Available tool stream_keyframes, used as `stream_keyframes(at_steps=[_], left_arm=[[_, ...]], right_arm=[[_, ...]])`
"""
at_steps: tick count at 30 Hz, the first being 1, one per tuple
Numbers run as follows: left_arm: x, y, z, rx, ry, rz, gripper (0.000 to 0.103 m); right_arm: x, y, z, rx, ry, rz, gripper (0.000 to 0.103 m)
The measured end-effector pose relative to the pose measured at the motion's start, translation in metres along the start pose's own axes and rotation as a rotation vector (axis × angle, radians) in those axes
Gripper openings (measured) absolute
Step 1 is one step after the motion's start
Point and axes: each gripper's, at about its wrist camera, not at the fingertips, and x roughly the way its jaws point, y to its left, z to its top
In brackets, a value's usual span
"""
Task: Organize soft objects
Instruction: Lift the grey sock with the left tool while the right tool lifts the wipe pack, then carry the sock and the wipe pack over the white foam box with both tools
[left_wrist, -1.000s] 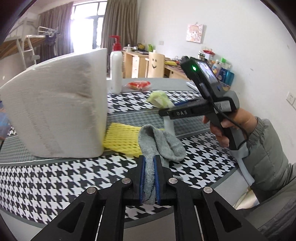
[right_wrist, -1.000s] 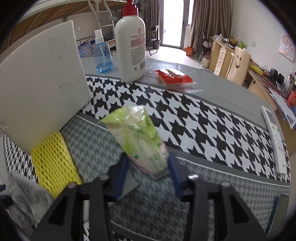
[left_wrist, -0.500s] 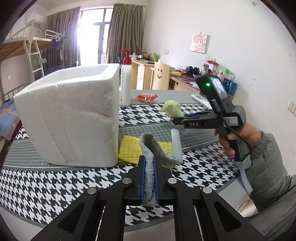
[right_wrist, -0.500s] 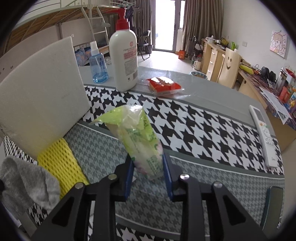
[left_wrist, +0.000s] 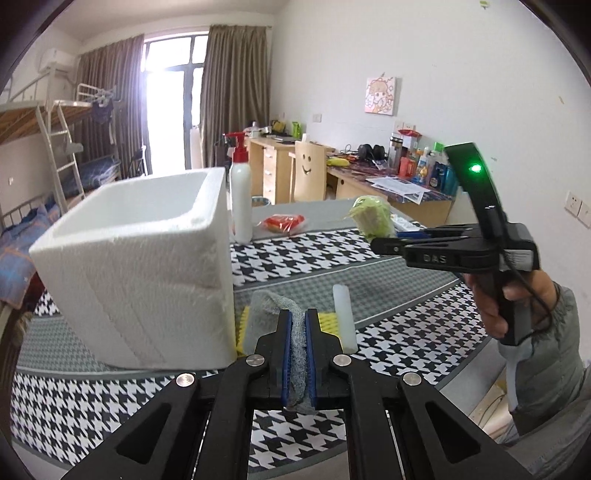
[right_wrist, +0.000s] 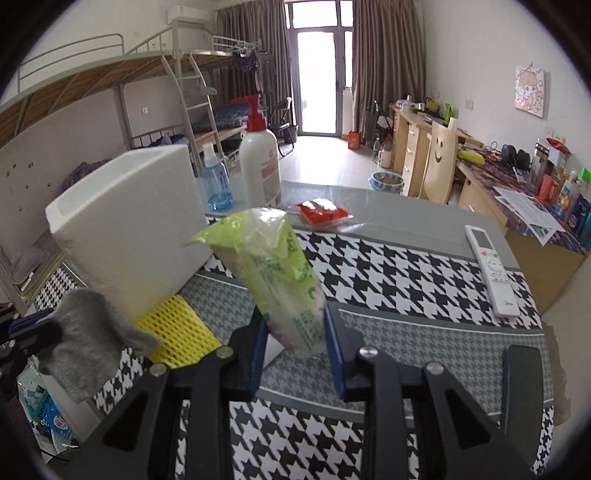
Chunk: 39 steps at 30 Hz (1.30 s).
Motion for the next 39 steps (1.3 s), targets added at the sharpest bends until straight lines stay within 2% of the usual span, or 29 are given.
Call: stream_keyframes(at_steps=[8,18,22,39], left_arm=[[0.000,-0.002,0.014,0.036,-0.026,-0.006,0.006],[-0.013,-0.014,0.048,0.097,-0.117,0.004,0.006],[-0.018,-0.016,0.057,0.121,-0.149,0.010,0.006],[-0.032,-0.003,0.094,0.146,-0.256,0.030,0.006]], right_arm=[[-0.030,0.006,0.000,0.016,-0.078,-0.001,0.034],[-0.047,0.007,0.006,0.046,-0.140,0.000,0.034],[-0.058,0.010,0.007,0.047,-0.189,0.010,0.034],[-0.077,0.026,0.020,0.063,-0.266,0.006,0.034]])
